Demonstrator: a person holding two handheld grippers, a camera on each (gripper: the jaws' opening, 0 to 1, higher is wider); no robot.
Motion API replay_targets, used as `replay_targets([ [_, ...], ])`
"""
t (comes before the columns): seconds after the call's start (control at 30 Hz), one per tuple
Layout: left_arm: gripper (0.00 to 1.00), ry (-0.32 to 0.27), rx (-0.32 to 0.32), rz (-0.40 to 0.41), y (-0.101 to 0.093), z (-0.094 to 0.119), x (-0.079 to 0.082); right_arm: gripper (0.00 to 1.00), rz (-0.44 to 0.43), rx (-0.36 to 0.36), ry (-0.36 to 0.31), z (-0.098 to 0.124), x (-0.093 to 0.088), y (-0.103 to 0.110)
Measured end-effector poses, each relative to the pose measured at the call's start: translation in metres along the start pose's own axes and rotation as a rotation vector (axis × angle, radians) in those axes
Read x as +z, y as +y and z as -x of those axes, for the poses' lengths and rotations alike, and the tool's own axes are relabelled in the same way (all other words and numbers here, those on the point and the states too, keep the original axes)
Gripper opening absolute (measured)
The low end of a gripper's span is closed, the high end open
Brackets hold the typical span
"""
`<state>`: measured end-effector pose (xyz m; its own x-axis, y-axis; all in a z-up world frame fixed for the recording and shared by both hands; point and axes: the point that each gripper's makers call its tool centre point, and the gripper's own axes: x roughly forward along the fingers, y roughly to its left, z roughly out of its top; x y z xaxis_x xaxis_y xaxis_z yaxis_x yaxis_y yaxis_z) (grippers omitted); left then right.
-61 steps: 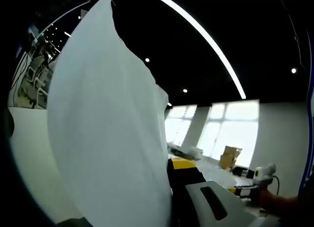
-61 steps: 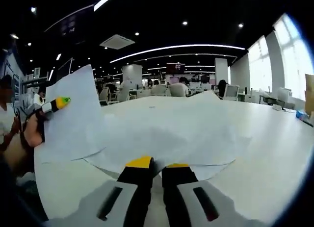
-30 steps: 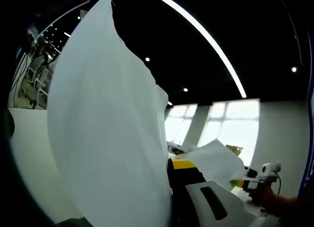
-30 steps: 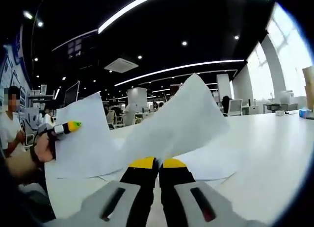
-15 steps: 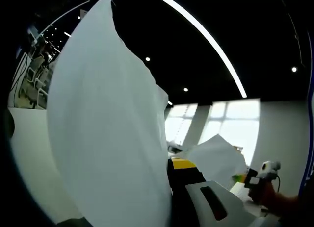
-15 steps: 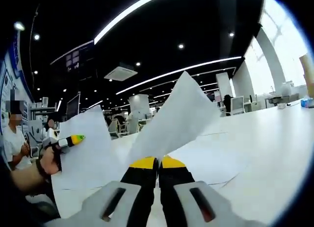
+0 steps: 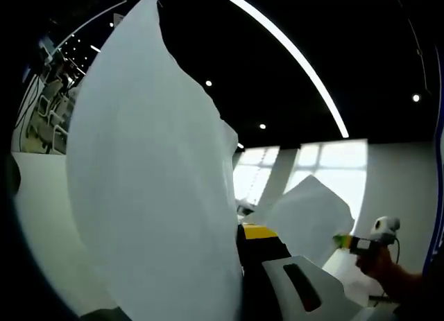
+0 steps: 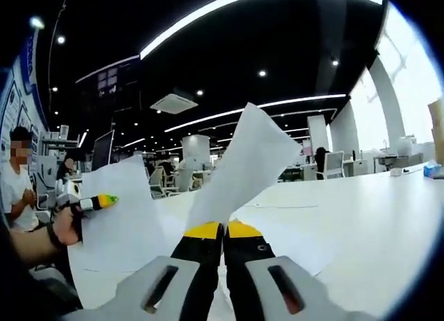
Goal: Organize the stack of printing papers by aligning and flattening the scattered papers on the table
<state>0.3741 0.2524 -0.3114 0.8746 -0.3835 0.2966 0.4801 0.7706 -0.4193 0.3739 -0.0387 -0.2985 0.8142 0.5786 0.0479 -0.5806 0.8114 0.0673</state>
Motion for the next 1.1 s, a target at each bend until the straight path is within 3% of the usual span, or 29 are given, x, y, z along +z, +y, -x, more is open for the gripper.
replay_targets([
  [0.4, 0.06, 0.002, 0.003, -0.001, -0.003, 0.001, -0.001, 0.0, 0.135, -0.002, -0.03, 0.002, 0.027, 0.007],
  [1.1, 0.06, 0.0, 0.005, 0.001, 0.0, 0.0, 0.0, 0.0, 0.126, 0.041, -0.087, 0.006, 0.057, 0.015],
])
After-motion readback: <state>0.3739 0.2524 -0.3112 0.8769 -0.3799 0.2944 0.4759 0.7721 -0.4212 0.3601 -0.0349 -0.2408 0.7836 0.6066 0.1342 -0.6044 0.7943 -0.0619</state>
